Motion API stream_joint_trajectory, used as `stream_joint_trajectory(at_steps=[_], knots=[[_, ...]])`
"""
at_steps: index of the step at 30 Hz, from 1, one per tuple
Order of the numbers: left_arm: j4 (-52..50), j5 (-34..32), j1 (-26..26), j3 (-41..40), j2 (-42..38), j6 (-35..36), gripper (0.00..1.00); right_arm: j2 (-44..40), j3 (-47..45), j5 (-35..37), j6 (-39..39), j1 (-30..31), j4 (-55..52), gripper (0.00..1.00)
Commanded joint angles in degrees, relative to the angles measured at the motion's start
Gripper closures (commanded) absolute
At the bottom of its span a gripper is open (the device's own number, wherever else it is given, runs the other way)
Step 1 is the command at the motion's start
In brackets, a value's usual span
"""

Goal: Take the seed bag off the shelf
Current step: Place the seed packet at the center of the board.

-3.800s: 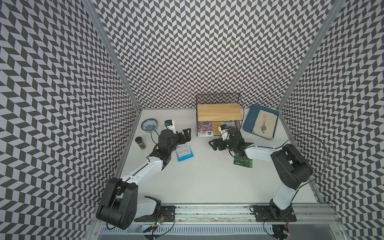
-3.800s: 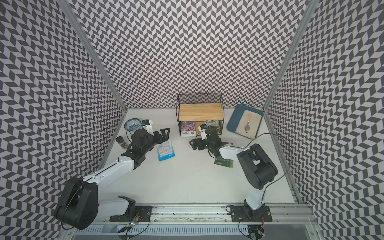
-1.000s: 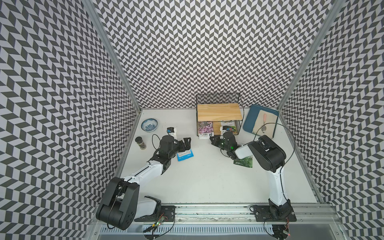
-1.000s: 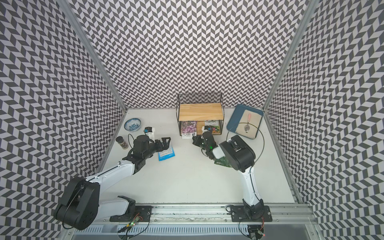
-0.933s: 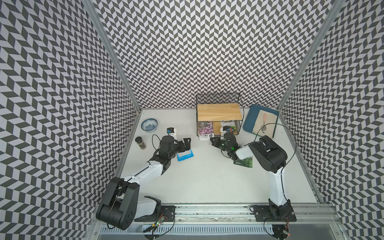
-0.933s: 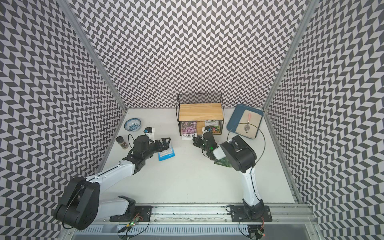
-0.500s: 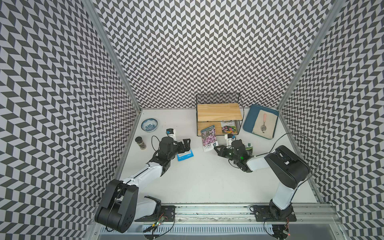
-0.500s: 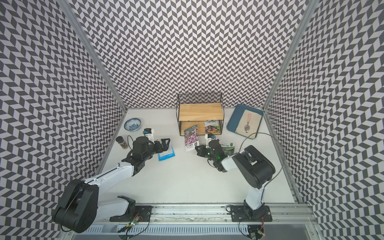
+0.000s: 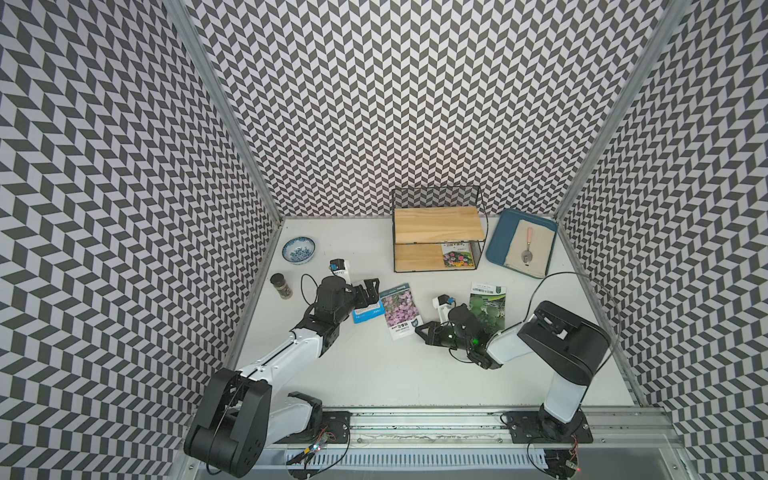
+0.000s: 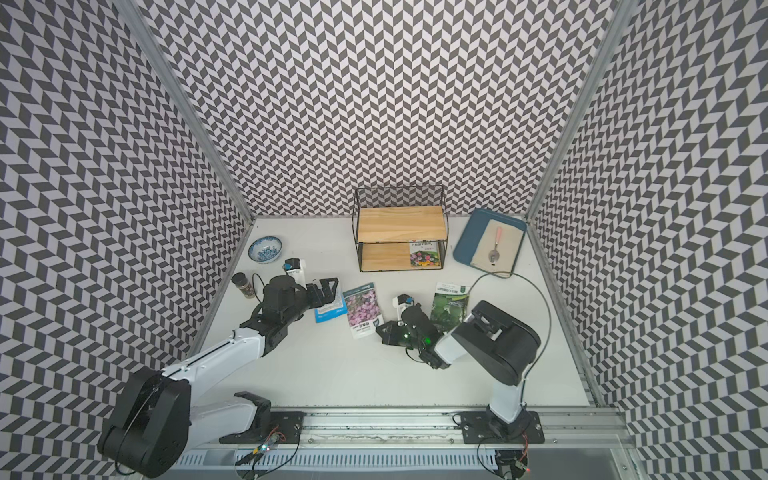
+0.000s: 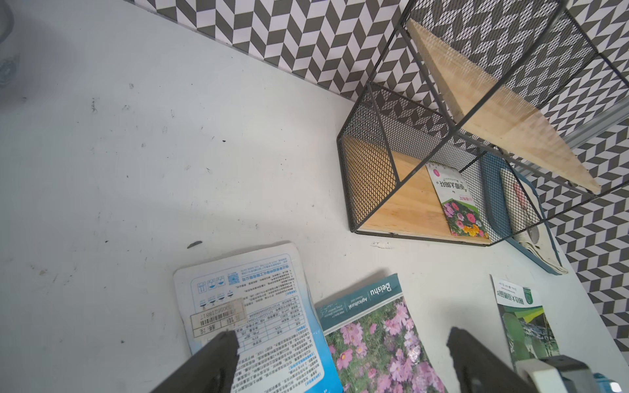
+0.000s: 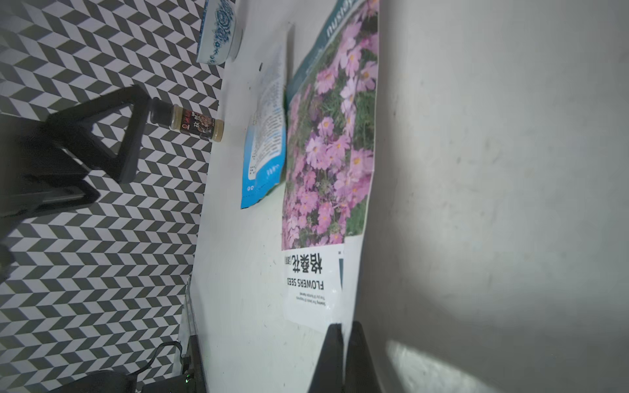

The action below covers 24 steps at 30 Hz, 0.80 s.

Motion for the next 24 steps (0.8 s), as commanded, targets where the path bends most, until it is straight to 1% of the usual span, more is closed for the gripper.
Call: stream_joint_trajectory(at_steps=[1,8,9,10,13,14,15,16,21,24], knots=[[-2.6,-1.2,-0.4,0.6,-1.5,0.4,0.0,2.7,2.6,1.8,2.5,1.9,4.7,1.0],[-4.3,-1.3,-0.4,0.7,-2.8,0.9,0.0,6.9,8.1,1.9,3.9,5.3,4.6,1.0],[-4.3,-1.3,-0.4,0.7,-2.8,1.0,0.0,6.9,8.3,1.9,3.9,5.6,4.3,0.93],[-4.4,-1.4,-0.4,0.6,-2.9,0.9,0.0,6.6,8.3,2.0,3.7,5.8,3.9,0.81],[-4.4,-1.3,-0.4,0.5,-3.0,1.1,0.0,3.1,5.9,3.8,2.3,5.8,2.6,0.36],[-4.3,-1.4,-0.4,0.5,-3.1,1.1,0.0,1.0,4.6,5.1,1.5,5.8,1.5,0.25],[-4.2,-1.3,-0.4,0.4,-3.2,1.2,0.0,-1.0,3.8,6.2,0.8,5.8,0.1,0.19],[-4.0,-1.3,-0.4,0.3,-3.2,1.1,0.0,-3.4,3.1,7.5,-0.2,5.8,-2.1,0.16],[-3.0,-0.6,-0.4,-0.6,-2.9,0.8,0.0,-14.7,1.3,15.6,-3.3,4.9,-12.6,0.13],[-2.8,-0.5,-0.5,-1.0,-3.1,0.8,0.0,-19.3,0.7,17.0,-4.7,1.0,-15.9,0.11]])
